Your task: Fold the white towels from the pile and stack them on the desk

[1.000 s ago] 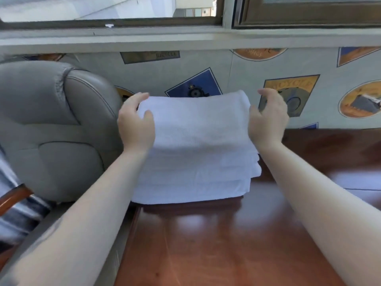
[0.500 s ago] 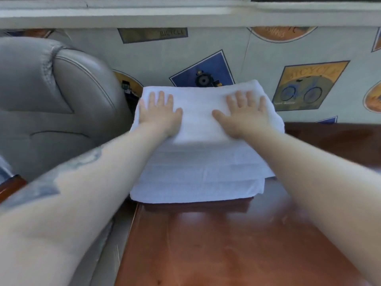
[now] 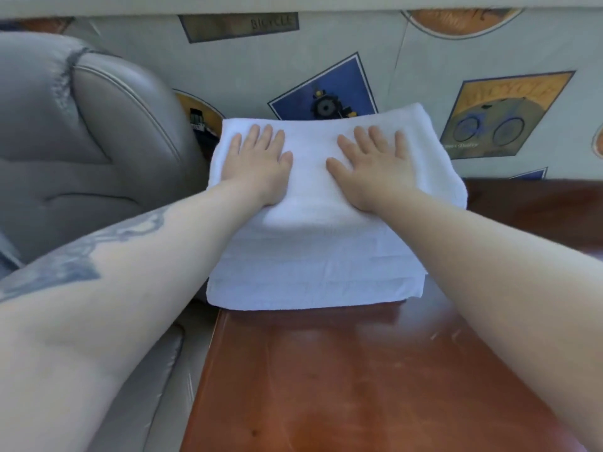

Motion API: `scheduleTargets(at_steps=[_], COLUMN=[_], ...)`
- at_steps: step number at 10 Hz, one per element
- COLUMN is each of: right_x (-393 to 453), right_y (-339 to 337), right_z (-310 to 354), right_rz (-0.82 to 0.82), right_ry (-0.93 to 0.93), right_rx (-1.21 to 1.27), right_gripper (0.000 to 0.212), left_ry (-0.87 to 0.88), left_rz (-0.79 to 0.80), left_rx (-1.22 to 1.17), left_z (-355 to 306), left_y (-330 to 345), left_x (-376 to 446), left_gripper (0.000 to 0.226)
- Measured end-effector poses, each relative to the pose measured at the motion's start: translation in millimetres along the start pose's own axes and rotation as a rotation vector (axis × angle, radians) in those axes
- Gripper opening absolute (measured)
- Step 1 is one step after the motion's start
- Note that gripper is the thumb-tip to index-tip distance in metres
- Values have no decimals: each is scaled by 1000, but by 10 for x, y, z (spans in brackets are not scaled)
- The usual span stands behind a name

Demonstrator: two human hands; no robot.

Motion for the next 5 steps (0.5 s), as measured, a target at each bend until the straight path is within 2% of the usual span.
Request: scheduleTargets(at_steps=[1,2,3,4,5], right_x=[-190,-520,-993,-1430,-1751], right_y=[-76,-130,-190,-462,-809], right_z=[-386,-627,-819,-1060,-1085], right_rz=[11,77,164,176,177], right_ry=[84,233,400,460,437], right_rx=[17,165,277,223,165], right_gripper=[63,64,64,64,64], left_ry=[-31,-93,-102,-87,-114], left_rz=[14,34,97,149,179], left_rx=[12,-26,33,200,180], left_z=[278,409,504,690,759], left_y=[-23,-86,-190,-367,-510], left_x=[-203,-505,-858,-1167,-1613], left_gripper=[57,59,59,53,56])
Point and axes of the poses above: each hand's wrist, its own x-axis towards the middle knuckle, its own y-axis out of the palm, z = x × y, the point moved 8 cm from there along x, towards the middle knuckle, and after that the axes turned 14 degrees about -z, right-handed, at the moved point
